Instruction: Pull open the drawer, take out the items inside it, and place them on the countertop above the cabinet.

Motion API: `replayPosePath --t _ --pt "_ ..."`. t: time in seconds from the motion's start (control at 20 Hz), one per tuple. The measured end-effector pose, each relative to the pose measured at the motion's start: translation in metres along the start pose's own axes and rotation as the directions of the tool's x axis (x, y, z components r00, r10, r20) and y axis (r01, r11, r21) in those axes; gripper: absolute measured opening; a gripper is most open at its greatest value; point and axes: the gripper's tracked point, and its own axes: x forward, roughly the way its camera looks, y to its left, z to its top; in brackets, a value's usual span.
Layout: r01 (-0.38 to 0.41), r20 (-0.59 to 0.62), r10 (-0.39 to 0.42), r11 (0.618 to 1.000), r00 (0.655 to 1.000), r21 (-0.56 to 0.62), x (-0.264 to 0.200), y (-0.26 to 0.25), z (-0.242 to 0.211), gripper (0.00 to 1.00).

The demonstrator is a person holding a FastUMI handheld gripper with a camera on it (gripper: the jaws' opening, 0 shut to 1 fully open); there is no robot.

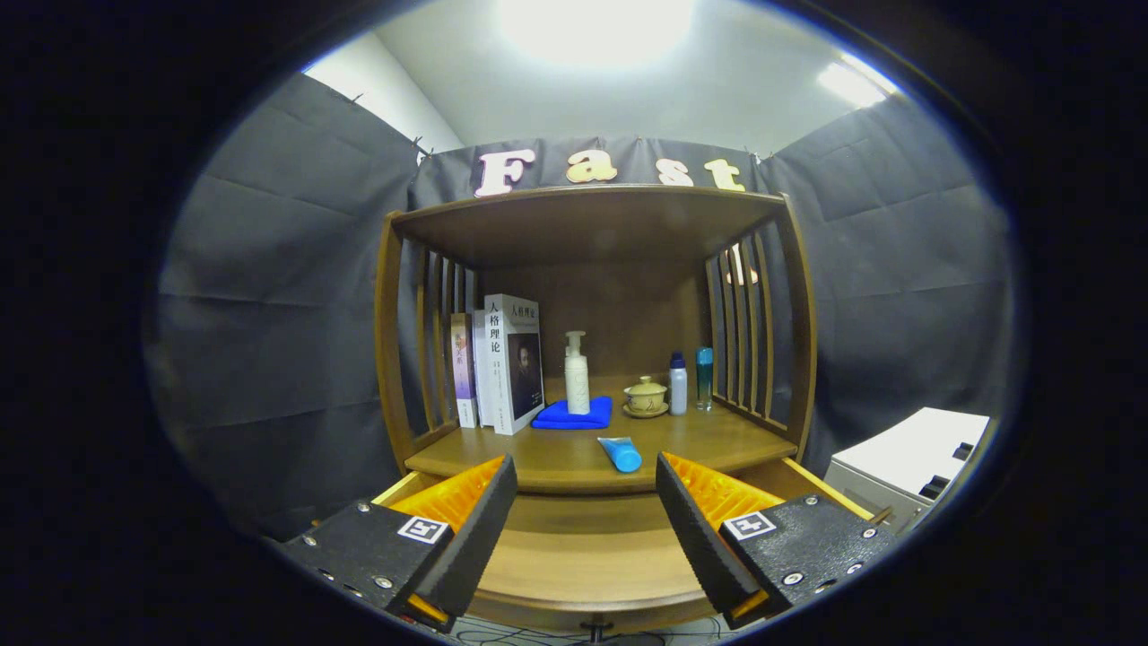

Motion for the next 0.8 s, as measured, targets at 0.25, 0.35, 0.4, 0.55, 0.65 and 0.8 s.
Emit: replayPosePath --t 0.25,0.35,0.4,0.55,0.65,0.8 --pt "-0.007 -0.020 0.007 1.000 1.000 -0.023 -0.020 -0.001 -0.033 0.96" --pt "0.000 -0.034 -0.001 1.000 0.999 -0.017 -0.027 -0.002 -0.047 0.96" --pt "0.008 -0.043 -0.008 1.000 0.999 -0.015 -0.030 -0.003 -0.054 0.96" --pt "0.010 -0.072 -0.010 1.000 0.997 -0.009 -0.037 -0.003 -0.072 0.96" --pt "0.009 -0.077 -0.009 1.000 0.997 -0.009 -0.041 -0.002 -0.080 0.96" --pt "0.003 -0.089 -0.004 1.000 0.996 -0.009 -0.039 -0.001 -0.095 0.96"
